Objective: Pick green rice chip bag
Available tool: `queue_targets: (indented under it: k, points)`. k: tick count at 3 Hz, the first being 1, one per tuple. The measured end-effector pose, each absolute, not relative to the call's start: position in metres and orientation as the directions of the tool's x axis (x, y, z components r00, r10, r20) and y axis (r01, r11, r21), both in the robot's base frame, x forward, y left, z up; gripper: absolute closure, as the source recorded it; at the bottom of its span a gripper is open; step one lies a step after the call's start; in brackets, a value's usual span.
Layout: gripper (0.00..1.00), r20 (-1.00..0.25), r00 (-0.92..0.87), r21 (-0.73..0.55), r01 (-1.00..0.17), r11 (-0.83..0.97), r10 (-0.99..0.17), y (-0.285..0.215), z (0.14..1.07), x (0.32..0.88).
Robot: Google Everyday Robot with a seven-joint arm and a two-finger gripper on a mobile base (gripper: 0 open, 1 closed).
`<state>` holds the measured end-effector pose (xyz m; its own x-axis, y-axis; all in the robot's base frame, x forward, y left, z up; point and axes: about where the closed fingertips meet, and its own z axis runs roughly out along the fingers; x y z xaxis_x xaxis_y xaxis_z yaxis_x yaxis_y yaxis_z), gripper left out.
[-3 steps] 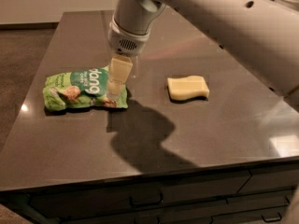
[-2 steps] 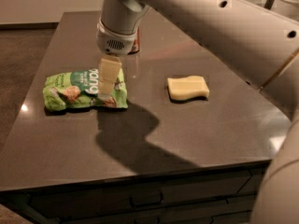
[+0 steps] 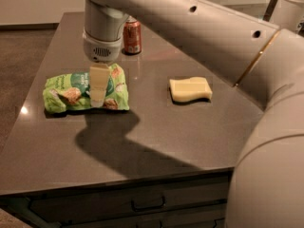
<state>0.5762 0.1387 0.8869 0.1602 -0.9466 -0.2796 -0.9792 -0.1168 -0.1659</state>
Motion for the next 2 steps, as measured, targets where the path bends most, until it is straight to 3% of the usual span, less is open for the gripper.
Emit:
queue_targets:
  k: [2]
  points:
    - [0.00,-0.210,0.201,-0.134,-0.975,-0.175,-0.957,0.162,0.862,0.582]
